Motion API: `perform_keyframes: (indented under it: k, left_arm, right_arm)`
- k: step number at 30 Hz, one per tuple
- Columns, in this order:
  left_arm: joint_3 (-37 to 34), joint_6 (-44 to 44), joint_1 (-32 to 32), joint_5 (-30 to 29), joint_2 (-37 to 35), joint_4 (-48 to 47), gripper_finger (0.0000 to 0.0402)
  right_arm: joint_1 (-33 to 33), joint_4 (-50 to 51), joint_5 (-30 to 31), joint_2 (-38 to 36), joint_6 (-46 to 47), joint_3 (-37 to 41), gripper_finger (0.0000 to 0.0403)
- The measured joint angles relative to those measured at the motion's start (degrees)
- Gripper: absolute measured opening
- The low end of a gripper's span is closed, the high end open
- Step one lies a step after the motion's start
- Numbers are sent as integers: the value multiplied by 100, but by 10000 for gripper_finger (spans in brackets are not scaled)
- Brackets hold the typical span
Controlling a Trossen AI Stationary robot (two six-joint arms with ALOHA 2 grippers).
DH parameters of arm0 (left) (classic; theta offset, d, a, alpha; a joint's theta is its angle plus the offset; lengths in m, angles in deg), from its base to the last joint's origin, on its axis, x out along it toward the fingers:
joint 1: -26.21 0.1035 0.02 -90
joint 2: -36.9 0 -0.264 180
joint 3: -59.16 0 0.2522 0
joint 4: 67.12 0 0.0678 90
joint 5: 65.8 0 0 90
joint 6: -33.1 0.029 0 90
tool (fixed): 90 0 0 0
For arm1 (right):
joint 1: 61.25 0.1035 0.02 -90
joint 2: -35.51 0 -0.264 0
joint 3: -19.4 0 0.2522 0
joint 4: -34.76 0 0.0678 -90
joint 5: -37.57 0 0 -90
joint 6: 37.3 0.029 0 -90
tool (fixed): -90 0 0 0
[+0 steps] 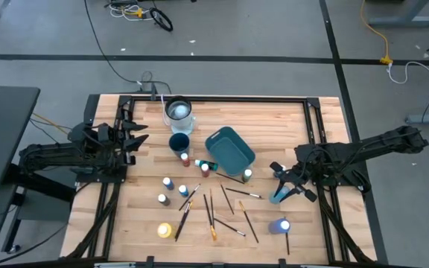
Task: Pick & Place Paint Supplies
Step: Put the large light blue paint bottle into the blue bin
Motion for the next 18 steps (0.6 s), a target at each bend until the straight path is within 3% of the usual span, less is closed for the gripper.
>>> perform_keyframes:
  k: [8,14,18]
  left_arm:
    - [0,-32,0,0,0,-2,137]
    - [-2,-2,0,0,0,1,137]
    - [-2,14,0,0,0,1,137]
  right_arm:
    - [0,-706,237,271,-214,17,120]
    - [-2,-1873,377,281,-217,19,53]
    - [-27,-1864,391,281,-105,19,6]
